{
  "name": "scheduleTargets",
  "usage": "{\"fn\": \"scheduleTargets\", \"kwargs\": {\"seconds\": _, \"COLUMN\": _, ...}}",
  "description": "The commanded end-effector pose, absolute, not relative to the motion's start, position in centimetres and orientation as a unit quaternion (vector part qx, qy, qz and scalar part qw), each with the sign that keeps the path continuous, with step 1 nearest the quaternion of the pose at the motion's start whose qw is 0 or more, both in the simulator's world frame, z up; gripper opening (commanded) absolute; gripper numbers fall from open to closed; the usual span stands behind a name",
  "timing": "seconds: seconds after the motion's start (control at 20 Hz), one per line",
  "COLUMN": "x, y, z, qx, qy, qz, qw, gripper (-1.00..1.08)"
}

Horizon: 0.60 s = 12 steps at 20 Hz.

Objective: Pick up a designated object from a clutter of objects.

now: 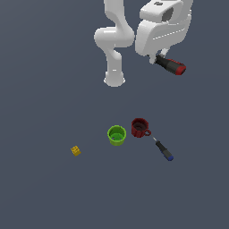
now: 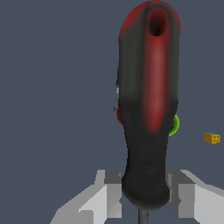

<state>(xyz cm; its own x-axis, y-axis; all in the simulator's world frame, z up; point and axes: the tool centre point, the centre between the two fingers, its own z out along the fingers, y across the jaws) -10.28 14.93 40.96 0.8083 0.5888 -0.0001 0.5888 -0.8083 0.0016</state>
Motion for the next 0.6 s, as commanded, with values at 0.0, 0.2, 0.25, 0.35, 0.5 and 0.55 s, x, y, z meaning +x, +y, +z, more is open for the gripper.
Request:
{"fn": "scheduleTargets", "kwargs": {"seconds": 0.0, "x": -10.9, "y": 15.4, "z": 42.4, "qx": 0.951, "qy": 0.309, "qz": 0.000, "qw": 0.001, "gripper": -1.00}}
{"fn": "scheduleTargets", "kwargs": {"seconds": 0.2, "x": -11.6, "y": 16.0, "z": 43.9, "qx": 0.951, "qy": 0.309, "qz": 0.000, "qw": 0.000, "gripper": -1.00}}
{"fn": "scheduleTargets", "kwargs": {"seconds": 0.25, "x": -11.7, "y": 16.1, "z": 44.2, "qx": 0.951, "qy": 0.309, "qz": 0.000, "qw": 0.000, "gripper": -1.00}}
{"fn": "scheduleTargets", "kwargs": {"seconds": 0.35, "x": -11.8, "y": 16.3, "z": 44.6, "qx": 0.951, "qy": 0.309, "qz": 0.000, "qw": 0.000, "gripper": -1.00}}
{"fn": "scheduleTargets", "kwargs": {"seconds": 0.5, "x": -11.8, "y": 16.4, "z": 44.8, "qx": 0.951, "qy": 0.309, "qz": 0.000, "qw": 0.000, "gripper": -1.00}}
{"fn": "scheduleTargets", "kwargs": {"seconds": 0.55, "x": -11.8, "y": 16.4, "z": 44.8, "qx": 0.951, "qy": 0.309, "qz": 0.000, "qw": 0.000, "gripper": -1.00}}
